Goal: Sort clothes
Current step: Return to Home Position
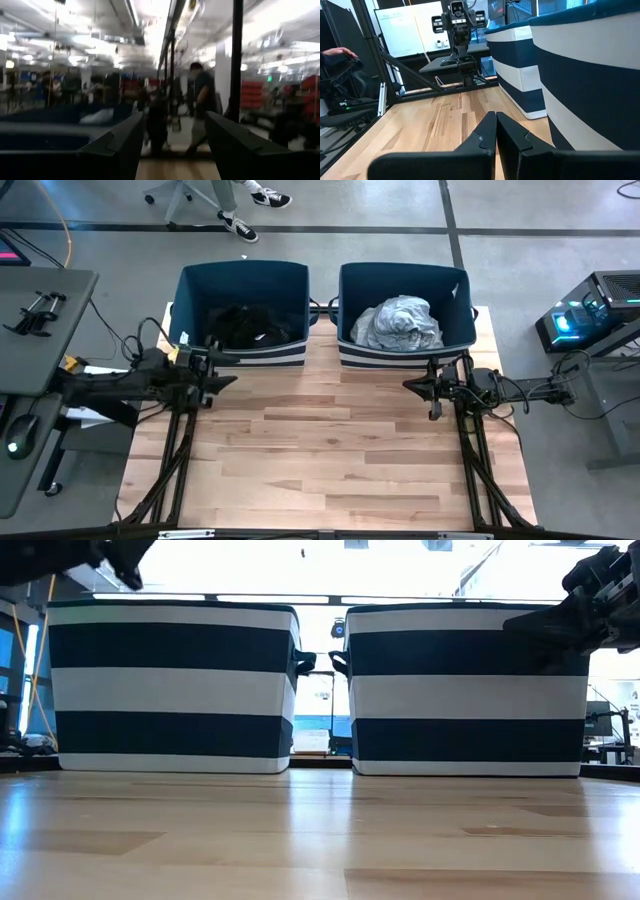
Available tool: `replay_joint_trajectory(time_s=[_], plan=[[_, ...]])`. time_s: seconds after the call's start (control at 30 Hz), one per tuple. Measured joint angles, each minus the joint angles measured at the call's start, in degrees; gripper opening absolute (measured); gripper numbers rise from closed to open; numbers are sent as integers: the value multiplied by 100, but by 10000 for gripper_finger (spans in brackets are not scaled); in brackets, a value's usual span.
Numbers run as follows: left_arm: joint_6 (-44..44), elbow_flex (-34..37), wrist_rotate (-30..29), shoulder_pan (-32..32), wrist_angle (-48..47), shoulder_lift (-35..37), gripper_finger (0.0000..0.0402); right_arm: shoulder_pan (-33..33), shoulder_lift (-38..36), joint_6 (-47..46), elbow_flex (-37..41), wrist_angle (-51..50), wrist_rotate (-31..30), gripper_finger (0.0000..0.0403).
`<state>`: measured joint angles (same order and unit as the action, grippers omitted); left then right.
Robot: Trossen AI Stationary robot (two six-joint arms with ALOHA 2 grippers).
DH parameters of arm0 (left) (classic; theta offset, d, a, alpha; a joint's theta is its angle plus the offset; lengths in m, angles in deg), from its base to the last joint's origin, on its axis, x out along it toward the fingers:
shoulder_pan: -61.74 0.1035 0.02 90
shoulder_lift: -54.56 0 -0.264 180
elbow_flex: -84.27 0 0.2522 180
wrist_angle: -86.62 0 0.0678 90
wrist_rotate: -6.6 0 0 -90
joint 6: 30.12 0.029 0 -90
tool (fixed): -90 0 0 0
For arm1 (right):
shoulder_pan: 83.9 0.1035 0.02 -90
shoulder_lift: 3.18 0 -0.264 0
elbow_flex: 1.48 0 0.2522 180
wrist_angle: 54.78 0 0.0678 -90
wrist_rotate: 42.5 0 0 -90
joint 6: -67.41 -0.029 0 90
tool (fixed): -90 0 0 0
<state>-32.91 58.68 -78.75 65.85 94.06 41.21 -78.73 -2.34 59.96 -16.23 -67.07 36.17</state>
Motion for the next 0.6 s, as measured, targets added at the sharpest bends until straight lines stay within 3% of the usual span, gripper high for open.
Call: replay_joint_trajectory(time_s=[0.17, 0.33, 0.6], plan=[[382, 382, 129, -4, -320, 662, 193, 2, 0, 0, 0, 0, 0, 0], [458, 1088, 403, -11, 394, 1241, 193, 2, 0, 0, 0, 0, 0, 0], [1052, 1056, 641, -181, -405, 1315, 193, 2, -2, 0, 0, 0, 0, 0]])
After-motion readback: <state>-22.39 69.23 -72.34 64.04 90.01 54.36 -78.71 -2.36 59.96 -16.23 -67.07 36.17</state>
